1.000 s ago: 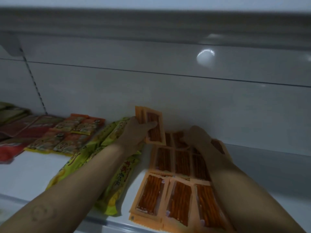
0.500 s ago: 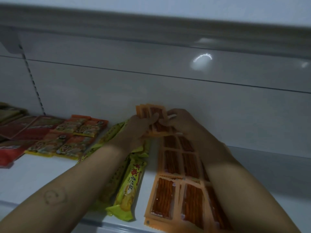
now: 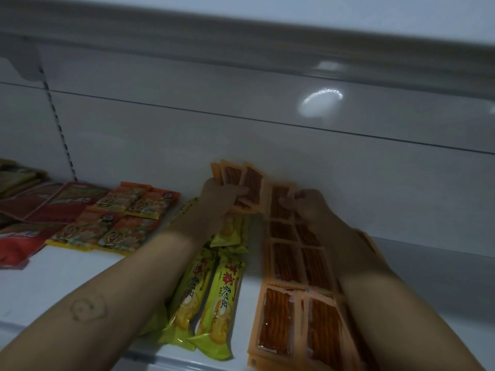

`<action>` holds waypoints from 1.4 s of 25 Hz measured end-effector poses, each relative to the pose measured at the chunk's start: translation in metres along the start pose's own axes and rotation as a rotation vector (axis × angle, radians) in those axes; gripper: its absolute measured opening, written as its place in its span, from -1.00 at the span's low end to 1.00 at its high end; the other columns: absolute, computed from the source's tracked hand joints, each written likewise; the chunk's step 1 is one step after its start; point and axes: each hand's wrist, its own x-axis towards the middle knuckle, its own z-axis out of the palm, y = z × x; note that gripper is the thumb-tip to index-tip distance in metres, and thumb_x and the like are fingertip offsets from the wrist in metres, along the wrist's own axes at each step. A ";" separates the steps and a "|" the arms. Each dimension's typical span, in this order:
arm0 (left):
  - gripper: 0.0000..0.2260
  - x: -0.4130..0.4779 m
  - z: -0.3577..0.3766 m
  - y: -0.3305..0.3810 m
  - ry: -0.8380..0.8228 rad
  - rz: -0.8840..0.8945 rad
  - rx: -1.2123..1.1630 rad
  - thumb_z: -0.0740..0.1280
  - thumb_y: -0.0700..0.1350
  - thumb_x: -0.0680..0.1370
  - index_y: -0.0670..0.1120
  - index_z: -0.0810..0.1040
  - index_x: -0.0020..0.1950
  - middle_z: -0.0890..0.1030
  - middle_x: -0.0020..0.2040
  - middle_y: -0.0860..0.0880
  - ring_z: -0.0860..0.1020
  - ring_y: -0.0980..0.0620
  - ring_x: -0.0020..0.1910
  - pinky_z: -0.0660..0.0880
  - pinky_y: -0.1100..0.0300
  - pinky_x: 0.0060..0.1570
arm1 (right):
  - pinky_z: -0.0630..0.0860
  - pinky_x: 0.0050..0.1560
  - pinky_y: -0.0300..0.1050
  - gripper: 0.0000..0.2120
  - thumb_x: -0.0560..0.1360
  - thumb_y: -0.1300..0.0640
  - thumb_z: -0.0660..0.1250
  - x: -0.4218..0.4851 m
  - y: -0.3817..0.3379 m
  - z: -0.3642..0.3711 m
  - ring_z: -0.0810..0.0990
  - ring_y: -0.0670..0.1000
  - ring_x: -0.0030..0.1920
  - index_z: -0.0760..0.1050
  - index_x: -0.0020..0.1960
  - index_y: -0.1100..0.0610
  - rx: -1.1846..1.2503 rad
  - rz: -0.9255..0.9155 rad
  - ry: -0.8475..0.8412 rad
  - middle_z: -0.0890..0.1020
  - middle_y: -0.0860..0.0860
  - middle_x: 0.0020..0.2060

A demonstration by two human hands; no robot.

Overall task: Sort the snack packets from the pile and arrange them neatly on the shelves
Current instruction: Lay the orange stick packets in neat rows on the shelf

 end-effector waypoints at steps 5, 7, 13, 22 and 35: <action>-0.90 -0.010 -0.008 0.000 -0.042 0.000 -0.029 0.39 -0.35 0.52 -0.34 0.54 -0.01 0.63 -0.45 -0.12 0.61 -0.03 -0.52 0.54 0.19 -0.54 | 0.38 -0.19 -0.14 -0.80 0.47 0.10 0.45 0.006 0.020 0.009 0.62 0.11 -0.02 0.51 -0.05 0.20 -0.584 -0.106 0.091 0.62 0.11 -0.14; -0.79 -0.010 -0.009 -0.003 -0.045 -0.013 -0.056 0.39 -0.37 0.50 -0.40 0.52 0.10 0.65 -0.36 -0.19 0.63 -0.05 -0.47 0.57 0.13 -0.51 | 0.35 -0.12 -0.13 -0.73 0.51 0.08 0.37 0.005 0.024 0.011 0.57 0.15 0.13 0.44 0.12 0.20 -0.750 -0.123 0.115 0.60 0.14 0.06; -0.73 -0.014 -0.010 -0.010 -0.085 -0.022 -0.051 0.41 -0.36 0.49 -0.40 0.52 0.16 0.63 0.00 -0.37 0.65 -0.18 -0.31 0.59 0.10 -0.47 | 0.46 -0.03 -0.10 -0.70 0.48 0.04 0.38 0.006 0.027 0.008 0.56 0.12 0.19 0.58 0.17 0.14 -1.092 -0.092 0.007 0.60 0.09 0.16; -0.78 -0.027 0.022 -0.018 -0.123 0.023 -0.137 0.44 -0.35 0.47 -0.37 0.60 0.10 0.67 -0.07 -0.28 0.67 -0.08 -0.32 0.63 0.07 -0.36 | 0.55 -0.30 -0.13 -0.64 0.50 -0.11 0.39 -0.042 -0.023 -0.016 0.65 0.04 -0.31 0.55 0.04 0.20 -0.030 -0.019 -0.195 0.66 0.13 -0.18; -0.93 -0.057 0.084 -0.032 -0.175 -0.210 -0.116 0.32 -0.31 0.57 -0.19 0.55 -0.09 0.66 -0.24 -0.15 0.64 -0.06 -0.35 0.63 -0.02 -0.38 | 0.50 -0.02 0.02 -0.62 0.36 0.13 0.56 -0.011 0.056 -0.126 0.57 0.19 0.10 0.44 0.03 0.19 -0.539 -0.018 0.096 0.57 0.17 0.08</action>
